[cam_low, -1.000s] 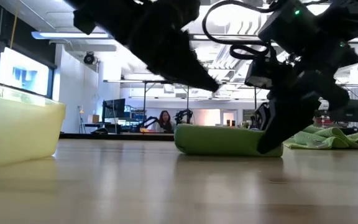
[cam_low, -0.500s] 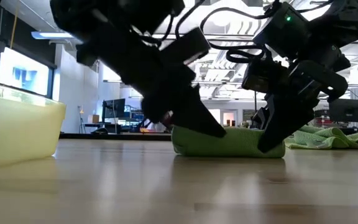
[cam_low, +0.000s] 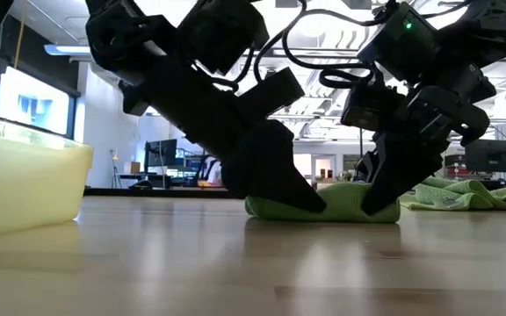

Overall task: Roll microfiber towels into tight, uniform cylinder then place into a basket
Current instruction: Roll the green microfiber towel, then put the green microfiber towel into the yellow bin

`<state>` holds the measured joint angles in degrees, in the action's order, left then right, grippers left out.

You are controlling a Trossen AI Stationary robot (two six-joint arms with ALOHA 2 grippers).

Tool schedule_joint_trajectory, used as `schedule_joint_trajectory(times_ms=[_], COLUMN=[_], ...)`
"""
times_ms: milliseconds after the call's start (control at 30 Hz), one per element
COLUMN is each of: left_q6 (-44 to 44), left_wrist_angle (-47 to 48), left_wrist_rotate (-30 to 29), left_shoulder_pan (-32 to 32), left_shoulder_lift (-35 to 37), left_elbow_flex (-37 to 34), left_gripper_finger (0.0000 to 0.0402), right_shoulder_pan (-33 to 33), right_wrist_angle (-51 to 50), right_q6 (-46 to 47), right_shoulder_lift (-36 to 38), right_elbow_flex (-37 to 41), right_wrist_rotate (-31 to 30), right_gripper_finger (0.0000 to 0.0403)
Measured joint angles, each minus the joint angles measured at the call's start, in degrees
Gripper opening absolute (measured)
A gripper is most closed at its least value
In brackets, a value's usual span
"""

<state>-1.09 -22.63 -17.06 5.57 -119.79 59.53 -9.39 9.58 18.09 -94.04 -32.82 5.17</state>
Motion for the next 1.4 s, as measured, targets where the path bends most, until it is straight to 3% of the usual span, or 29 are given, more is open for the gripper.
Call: schedule_joint_trajectory(times_ms=[167, 367, 600, 833, 1067, 1400], left_q6=[-1.43, -4.91, -5.95, -7.13, -6.14, -7.52], left_wrist_angle=[2.51, 7.02, 7.34, 6.60, 8.67, 14.28], left_wrist_rotate=[0.04, 1.29, 1.63, -0.15, -0.02, -1.14], left_shoulder_pan=[-0.14, -0.21, 0.75, 2.65, 2.86, 5.29], left_shoulder_lift=[0.11, 0.29, 0.26, 0.27, 4.81, 17.75], left_elbow_flex=[0.18, 0.28, 0.20, -0.01, -0.52, -0.26], left_gripper_finger=[0.0136, 0.0084, 0.0015, 0.0011, 0.0010, 0.0010], right_shoulder_pan=[0.02, 0.02, 1.78, 4.12, 4.92, 4.90], right_wrist_angle=[0.39, 1.23, -6.41, -16.55, -23.15, -28.34], right_q6=[-0.29, -1.39, -4.57, -6.80, -7.63, -8.07], right_shoulder_lift=[0.00, 0.21, 7.68, 18.81, 26.76, 29.49], right_elbow_flex=[-0.09, -0.11, 0.11, 0.07, 0.00, -0.02], right_wrist_rotate=[-0.23, -0.48, -0.73, -4.10, -9.93, -15.51], right_gripper_finger=[0.0050, 0.0103, 0.0153, 0.0156, 0.0156, 0.0155])
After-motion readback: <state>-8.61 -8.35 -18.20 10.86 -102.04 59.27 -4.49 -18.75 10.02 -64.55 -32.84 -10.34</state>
